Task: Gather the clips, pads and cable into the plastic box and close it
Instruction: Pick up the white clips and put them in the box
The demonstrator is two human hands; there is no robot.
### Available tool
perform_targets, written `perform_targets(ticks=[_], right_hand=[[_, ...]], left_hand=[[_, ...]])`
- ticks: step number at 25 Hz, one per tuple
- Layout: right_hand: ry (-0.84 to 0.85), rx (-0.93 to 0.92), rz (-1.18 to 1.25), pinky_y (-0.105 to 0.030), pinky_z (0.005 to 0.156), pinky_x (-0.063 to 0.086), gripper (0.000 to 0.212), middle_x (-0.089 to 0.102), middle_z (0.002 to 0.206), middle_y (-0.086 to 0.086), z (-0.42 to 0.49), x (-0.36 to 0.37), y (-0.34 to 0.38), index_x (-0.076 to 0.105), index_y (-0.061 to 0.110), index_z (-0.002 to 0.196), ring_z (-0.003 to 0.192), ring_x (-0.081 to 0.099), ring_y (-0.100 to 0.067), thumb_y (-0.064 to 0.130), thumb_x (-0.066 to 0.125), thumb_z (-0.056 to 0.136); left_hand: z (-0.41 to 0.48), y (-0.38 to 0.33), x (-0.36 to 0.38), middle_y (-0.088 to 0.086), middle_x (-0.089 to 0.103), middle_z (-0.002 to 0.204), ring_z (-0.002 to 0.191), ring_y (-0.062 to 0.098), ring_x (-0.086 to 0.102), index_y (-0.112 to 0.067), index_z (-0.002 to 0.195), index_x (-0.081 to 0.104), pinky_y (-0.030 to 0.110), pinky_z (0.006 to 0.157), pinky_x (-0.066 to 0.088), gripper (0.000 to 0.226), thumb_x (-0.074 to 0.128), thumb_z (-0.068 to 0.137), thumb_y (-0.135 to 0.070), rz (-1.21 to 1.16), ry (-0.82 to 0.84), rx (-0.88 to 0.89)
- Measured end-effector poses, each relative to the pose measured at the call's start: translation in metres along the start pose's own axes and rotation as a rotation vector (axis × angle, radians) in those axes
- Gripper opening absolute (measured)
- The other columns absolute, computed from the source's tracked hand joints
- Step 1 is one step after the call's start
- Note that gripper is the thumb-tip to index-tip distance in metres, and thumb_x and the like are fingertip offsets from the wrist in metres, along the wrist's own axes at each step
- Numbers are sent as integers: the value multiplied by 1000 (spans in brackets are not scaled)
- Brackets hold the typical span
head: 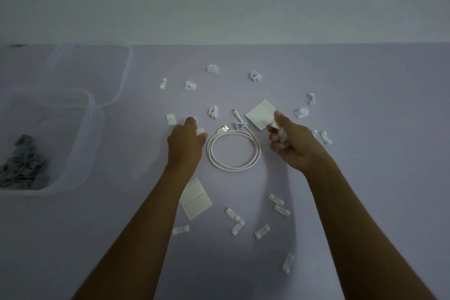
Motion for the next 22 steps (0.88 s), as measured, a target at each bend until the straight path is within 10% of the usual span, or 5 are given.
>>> perform_targets(ticks=[3,6,10,13,22], right_hand=[[144,-20,458,-15,34,36,10,54,66,-2,1,-12,11,52,14,81,45,48,-7,19,52,90],[-34,-133,419,-15,38,38,9,55,69,-3,5,-36,37,55,11,86,48,50,-9,10,50,93],[-492,-432,-425,-26,51,47,8,61,71,-5,7,-65,84,69,13,83,58,54,-20,18,63,85],[-495,-392,-1270,-35,94,46,34,66,116,-9,20,-57,91,65,21,118,104,62,-28,28,64,85],[-501,-413,-1318,-27,76,42,20,67,113,-11,28,-50,88,67,10,94,94,63,-30,26,65,84]], left_hand=[[-2,-3,1,20,64,95,89,38,60,-4,100,51,42,76,45,25,59,89,-25,-59,-33,34],[-1,-1,4,10,62,80,73,28,57,-9,88,50,34,67,45,22,62,86,-28,-359,-18,-102],[1,-14,15,2,52,59,46,11,47,-15,75,49,18,41,38,18,57,90,-19,-1246,136,-443],[-6,-37,19,-2,51,50,37,6,40,-14,74,52,14,36,30,19,50,92,-16,-1695,360,-530],[-17,-60,22,2,50,49,35,10,37,-14,73,56,15,37,26,25,44,92,-25,-1870,533,-471]])
Point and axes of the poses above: each hand's wrist, its own z-axis towards the middle knuckle, its own x-axis out of the palm, y = z × x, the point moved 5 cm from there along z, towards the middle knuckle
